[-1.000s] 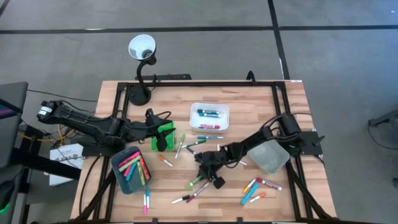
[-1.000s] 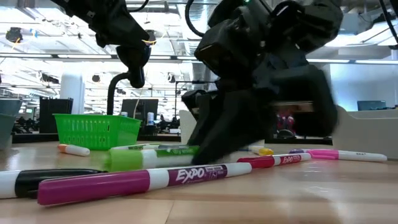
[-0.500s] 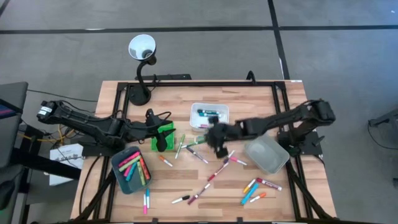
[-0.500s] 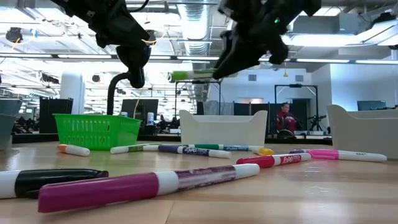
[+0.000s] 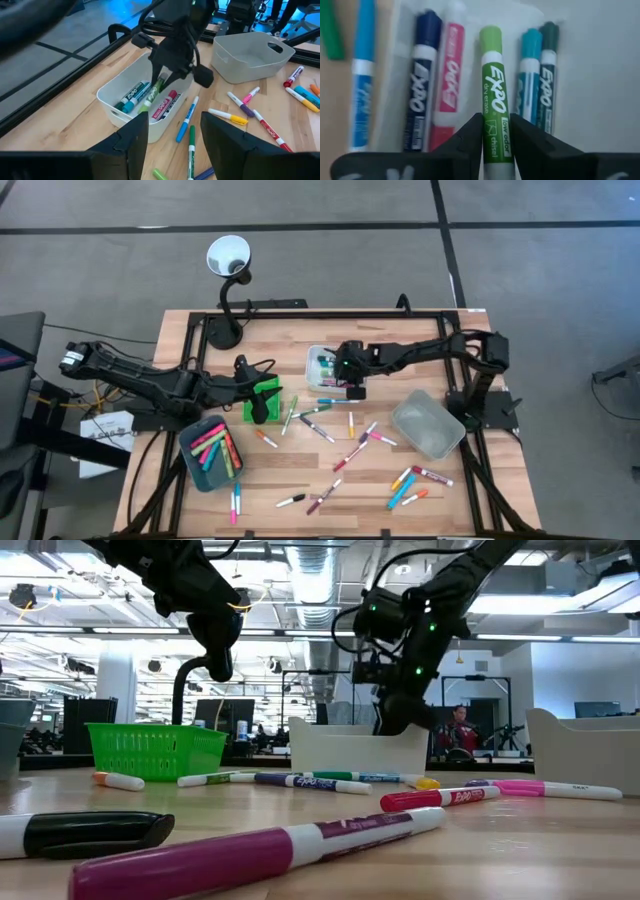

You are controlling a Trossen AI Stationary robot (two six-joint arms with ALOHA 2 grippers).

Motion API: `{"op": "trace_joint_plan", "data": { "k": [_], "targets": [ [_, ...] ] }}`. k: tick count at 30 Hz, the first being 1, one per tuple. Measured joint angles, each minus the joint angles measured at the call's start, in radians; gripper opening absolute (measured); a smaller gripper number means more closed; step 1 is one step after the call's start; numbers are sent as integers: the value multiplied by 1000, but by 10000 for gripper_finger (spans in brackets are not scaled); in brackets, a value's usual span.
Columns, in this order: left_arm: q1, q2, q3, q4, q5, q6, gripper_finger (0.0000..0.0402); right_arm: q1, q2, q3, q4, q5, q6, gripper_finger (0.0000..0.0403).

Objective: Pick & Place Markers
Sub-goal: Put the big light green marker pen into the white bin, then put the big red marker pen into the white bin

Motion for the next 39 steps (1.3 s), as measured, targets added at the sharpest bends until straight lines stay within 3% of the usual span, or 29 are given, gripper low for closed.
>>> {"op": "trace_joint_plan", "data": {
  "k": [4, 9, 13, 20, 24, 27, 30, 34, 39],
  "targets": [
    [0, 0, 0, 5, 0, 0, 177, 13, 3, 4, 0, 73, -23, 105],
    [0, 0, 0, 6, 0, 0, 177, 33, -8, 52, -40, 75, -33, 137],
    [0, 0, 0, 7, 0, 0, 177, 74, -34, 130, -175, 82, -17, 165],
    [0, 0, 0, 8, 0, 0, 177, 252, -191, 219, -534, 23, 199, 178],
    [0, 3, 0, 7, 0, 0, 177, 382, -339, 189, -672, -138, 458, 162],
    [0, 3, 0, 13, 0, -4, 177, 515, -462, 80, -595, -224, 602, 145],
    [0, 3, 0, 14, 1, -7, 177, 662, -558, -64, -464, -220, 746, 132],
    [0, 3, 0, 20, 1, -39, 177, 815, -613, -195, -390, -228, 1162, 129],
    [0, 3, 0, 28, 0, -56, 177, 965, -603, -212, -456, -341, 1603, 144]
  ]
}}
